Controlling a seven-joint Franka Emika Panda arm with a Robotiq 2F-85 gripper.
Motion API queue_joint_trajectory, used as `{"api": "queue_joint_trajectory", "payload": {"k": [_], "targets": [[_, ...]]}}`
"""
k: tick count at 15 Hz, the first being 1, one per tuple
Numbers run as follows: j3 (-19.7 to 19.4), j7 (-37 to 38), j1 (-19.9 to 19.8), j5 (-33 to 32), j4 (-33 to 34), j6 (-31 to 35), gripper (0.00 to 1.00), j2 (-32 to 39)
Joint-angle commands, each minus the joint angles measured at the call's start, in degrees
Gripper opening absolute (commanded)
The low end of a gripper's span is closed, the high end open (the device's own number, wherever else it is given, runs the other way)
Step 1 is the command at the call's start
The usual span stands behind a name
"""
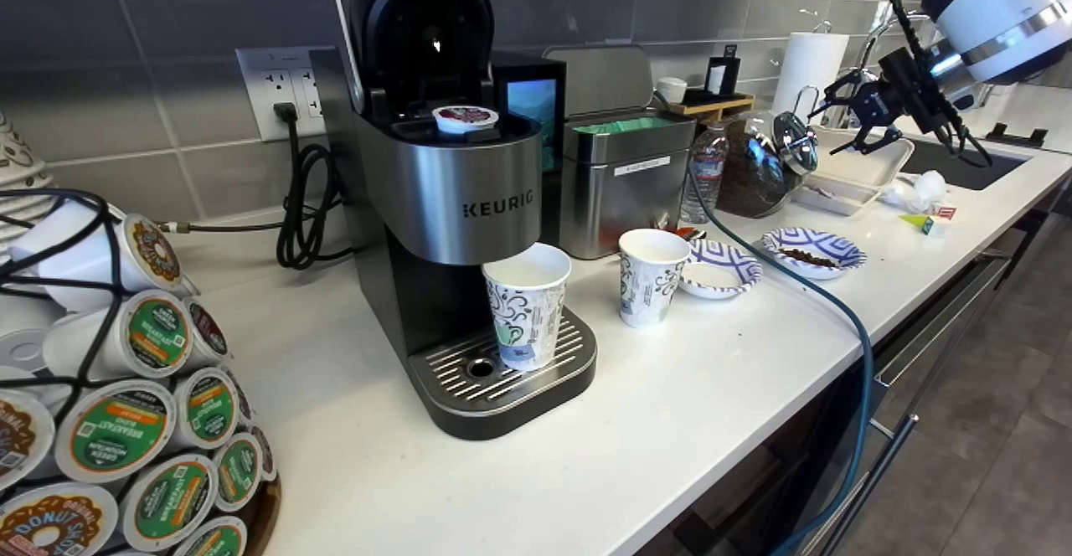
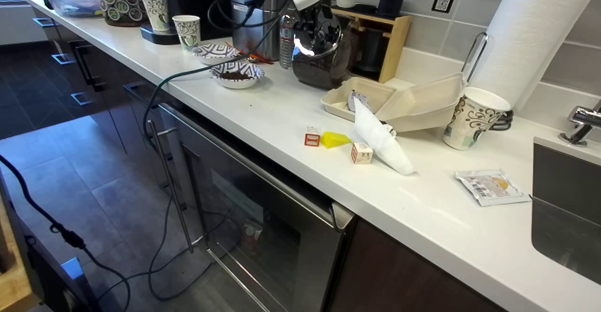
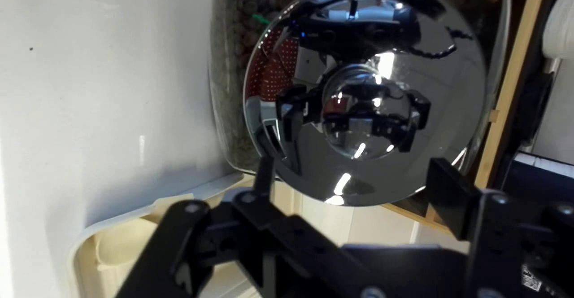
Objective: Remove the silver lid from the glass coffee jug and put it on the counter
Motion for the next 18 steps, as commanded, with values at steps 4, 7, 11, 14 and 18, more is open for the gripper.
{"api": "queue_joint_trajectory", "payload": {"k": [4, 7, 11, 14, 18], "targets": [[0.1, 0.4, 0.5, 2.1, -0.5, -0.9, 1.0, -0.7], [0.9, 0.1, 0.4, 5.0, -0.4, -0.9, 1.0, -0.6], [0.8, 0.3, 0.8, 7.3, -0.3, -0.8, 0.87, -0.2], [0.8, 0.0, 1.2, 8.6, 0.2, -0.2, 0.6, 0.4], [0.7, -0.2, 1.7, 9.5, 0.6, 0.4, 0.44, 1.3]]}}
